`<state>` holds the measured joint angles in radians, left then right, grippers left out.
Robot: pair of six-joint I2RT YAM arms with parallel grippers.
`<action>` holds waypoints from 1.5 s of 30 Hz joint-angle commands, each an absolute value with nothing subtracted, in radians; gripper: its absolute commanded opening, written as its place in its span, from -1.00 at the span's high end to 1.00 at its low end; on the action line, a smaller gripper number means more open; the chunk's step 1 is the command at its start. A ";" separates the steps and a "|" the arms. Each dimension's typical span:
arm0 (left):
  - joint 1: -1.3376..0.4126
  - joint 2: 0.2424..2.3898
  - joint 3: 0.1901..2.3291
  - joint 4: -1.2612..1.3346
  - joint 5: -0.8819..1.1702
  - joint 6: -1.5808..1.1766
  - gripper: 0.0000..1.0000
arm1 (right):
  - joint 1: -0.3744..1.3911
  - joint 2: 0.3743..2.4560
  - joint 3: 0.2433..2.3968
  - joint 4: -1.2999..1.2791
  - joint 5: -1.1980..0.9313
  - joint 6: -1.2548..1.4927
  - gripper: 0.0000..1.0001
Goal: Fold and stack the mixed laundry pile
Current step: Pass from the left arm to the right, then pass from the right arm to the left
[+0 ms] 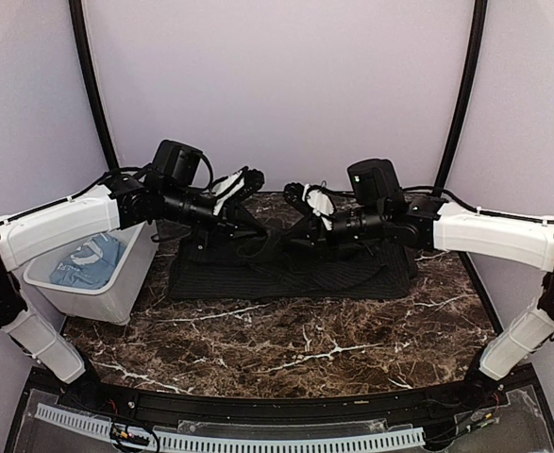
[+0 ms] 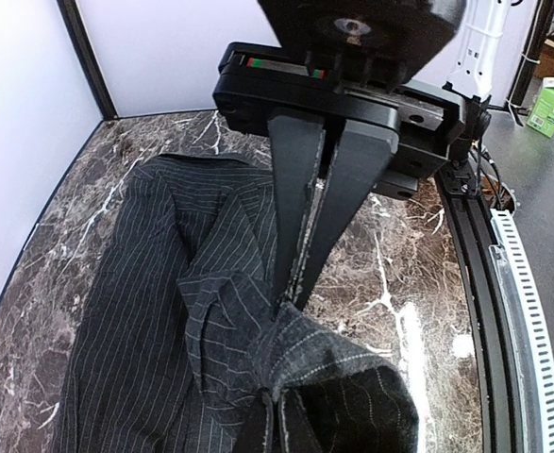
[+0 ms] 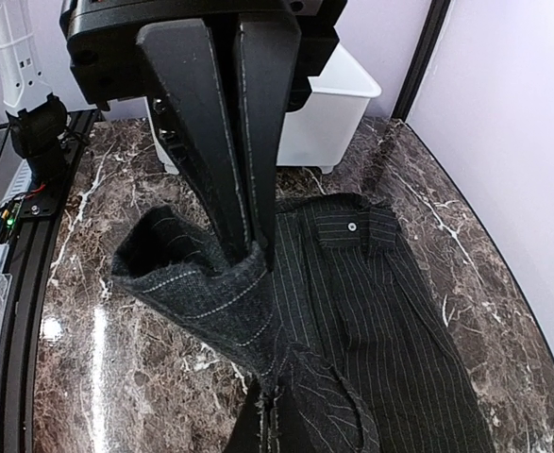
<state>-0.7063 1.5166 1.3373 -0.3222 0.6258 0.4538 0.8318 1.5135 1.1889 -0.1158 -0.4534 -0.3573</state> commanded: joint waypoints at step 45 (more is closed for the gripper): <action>-0.626 1.325 0.857 0.076 0.096 -1.444 -0.98 | 1.035 2.000 1.539 0.027 0.359 0.000 1.00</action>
<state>-0.6266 1.3159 0.8364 0.0296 0.0647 -1.3365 1.0183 1.9850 1.5112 -0.0040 0.3340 -0.0162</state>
